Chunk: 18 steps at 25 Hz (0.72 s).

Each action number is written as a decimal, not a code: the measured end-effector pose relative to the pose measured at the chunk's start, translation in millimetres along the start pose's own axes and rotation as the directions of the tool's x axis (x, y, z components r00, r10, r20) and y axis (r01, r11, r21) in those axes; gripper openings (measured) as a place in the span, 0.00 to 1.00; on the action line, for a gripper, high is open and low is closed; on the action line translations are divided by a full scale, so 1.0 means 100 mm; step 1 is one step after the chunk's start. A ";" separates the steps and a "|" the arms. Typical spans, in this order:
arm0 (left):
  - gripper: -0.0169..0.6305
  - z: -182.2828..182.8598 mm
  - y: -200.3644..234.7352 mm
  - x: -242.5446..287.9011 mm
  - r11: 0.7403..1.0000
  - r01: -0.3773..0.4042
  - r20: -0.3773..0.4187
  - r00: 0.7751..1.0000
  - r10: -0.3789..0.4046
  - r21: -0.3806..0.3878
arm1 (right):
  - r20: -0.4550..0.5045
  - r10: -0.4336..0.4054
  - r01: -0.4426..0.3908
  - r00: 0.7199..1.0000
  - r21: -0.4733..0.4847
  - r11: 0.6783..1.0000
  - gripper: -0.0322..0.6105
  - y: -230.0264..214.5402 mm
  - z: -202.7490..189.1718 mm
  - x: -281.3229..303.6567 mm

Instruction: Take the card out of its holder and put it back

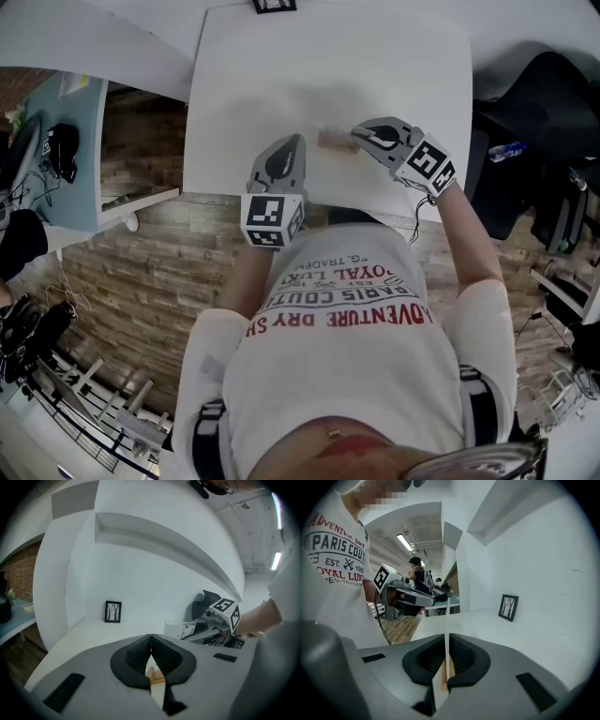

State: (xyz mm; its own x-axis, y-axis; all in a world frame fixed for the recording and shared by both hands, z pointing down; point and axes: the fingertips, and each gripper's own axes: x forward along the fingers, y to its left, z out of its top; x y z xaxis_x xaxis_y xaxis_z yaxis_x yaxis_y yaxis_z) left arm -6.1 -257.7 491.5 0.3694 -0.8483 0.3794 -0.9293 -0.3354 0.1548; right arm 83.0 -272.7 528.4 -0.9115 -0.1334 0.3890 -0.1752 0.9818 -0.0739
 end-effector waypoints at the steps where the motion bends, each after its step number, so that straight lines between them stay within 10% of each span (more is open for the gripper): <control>1: 0.06 -0.02 0.00 0.00 1.000 -0.006 -0.006 1.000 0.006 0.005 | -0.005 0.015 -0.015 1.000 -0.006 1.000 0.11 0.00 -0.02 0.01; 18: 0.06 -0.16 0.09 0.05 0.996 -0.073 -0.045 0.996 0.071 -0.043 | -0.076 0.134 -0.138 0.988 -0.060 0.989 0.11 0.07 -0.15 0.16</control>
State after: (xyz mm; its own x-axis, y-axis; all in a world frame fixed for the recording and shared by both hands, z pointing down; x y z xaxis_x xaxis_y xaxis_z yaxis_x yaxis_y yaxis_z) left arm -12.3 -258.1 508.8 0.3026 -0.8507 0.4299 -0.9526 -0.2550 0.1661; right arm 72.9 -266.1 548.2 -0.8960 0.0096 0.4439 -0.0249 0.9971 -0.0719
